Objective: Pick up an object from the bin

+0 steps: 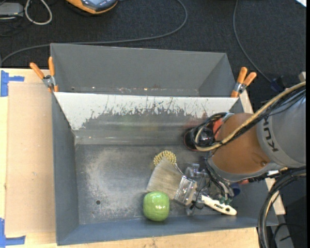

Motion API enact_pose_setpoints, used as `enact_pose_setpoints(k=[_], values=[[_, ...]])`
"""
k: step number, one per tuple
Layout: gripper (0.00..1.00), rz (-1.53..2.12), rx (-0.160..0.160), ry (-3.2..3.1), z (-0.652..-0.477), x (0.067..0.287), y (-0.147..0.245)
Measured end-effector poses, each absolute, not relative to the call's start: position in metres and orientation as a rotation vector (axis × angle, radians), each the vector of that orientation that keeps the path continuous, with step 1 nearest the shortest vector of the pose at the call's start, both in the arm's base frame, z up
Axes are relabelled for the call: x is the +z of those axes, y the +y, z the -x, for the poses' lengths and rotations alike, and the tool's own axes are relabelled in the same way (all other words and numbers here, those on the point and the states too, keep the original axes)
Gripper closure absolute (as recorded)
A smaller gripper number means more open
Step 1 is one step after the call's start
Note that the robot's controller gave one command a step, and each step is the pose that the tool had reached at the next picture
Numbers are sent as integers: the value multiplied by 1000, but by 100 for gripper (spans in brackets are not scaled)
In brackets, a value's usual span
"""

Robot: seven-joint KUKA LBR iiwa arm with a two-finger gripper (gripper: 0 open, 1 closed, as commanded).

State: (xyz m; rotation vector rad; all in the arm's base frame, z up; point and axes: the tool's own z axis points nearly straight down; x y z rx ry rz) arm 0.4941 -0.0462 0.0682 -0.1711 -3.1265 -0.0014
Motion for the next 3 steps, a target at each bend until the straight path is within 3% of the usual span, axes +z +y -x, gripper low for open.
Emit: enact_pose_setpoints(k=[1,2,3], values=[[0,192,-4,-3147,-501,119,-50],[0,273,-3,-3114,-495,99,-71],[0,466,-7,-3109,-521,69,-69]])
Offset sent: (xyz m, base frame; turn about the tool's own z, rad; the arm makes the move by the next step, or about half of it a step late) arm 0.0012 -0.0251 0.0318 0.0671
